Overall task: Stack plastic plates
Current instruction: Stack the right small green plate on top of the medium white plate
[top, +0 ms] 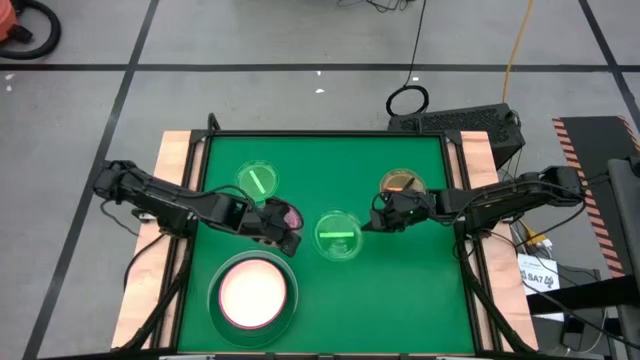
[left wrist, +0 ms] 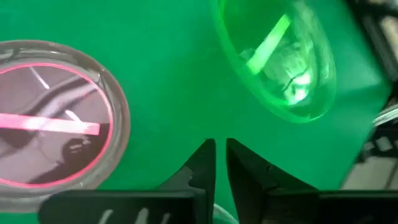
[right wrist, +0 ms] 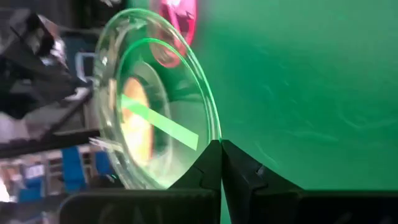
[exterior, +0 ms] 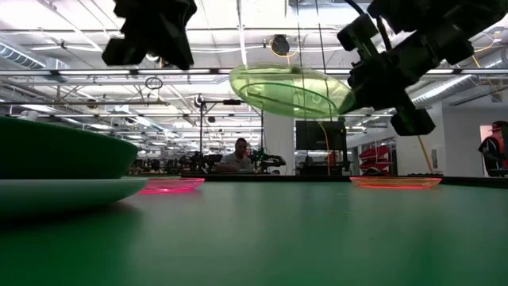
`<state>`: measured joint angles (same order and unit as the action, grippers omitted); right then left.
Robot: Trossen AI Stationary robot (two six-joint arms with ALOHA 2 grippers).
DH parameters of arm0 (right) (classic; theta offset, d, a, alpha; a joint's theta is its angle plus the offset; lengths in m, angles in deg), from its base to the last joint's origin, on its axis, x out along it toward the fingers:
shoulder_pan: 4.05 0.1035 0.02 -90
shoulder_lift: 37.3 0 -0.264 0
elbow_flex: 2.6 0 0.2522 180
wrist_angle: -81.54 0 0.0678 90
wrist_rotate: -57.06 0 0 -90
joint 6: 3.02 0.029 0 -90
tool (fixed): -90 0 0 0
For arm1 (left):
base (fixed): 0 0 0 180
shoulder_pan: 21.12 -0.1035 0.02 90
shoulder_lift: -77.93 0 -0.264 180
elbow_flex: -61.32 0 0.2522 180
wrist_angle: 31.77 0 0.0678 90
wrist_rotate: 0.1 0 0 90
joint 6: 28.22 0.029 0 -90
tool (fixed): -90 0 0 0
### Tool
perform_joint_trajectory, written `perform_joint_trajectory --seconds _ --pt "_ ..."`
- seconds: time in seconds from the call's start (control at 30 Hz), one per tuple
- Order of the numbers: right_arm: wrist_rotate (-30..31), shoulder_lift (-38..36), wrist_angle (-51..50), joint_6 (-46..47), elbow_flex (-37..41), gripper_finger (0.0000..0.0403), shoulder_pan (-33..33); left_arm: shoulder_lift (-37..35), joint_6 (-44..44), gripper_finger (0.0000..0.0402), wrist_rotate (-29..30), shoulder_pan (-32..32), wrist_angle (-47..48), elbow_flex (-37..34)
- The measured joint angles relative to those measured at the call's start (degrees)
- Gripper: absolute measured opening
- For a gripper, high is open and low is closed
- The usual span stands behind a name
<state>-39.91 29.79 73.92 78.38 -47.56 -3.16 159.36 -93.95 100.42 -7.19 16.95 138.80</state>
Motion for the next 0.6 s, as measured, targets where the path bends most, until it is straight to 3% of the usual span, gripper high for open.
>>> perform_joint_trajectory --seconds 0.33,0.6 --pt "7.5 0.0 -0.4 -0.3 -5.3 0.0000 0.0 -1.2 -10.1 0.0200 0.0 -3.5 1.8 6.5" --pt "9.4 0.0 -0.8 -1.1 -6.7 0.0000 0.0 -1.1 -12.8 0.0227 0.4 -7.0 1.6 6.6"
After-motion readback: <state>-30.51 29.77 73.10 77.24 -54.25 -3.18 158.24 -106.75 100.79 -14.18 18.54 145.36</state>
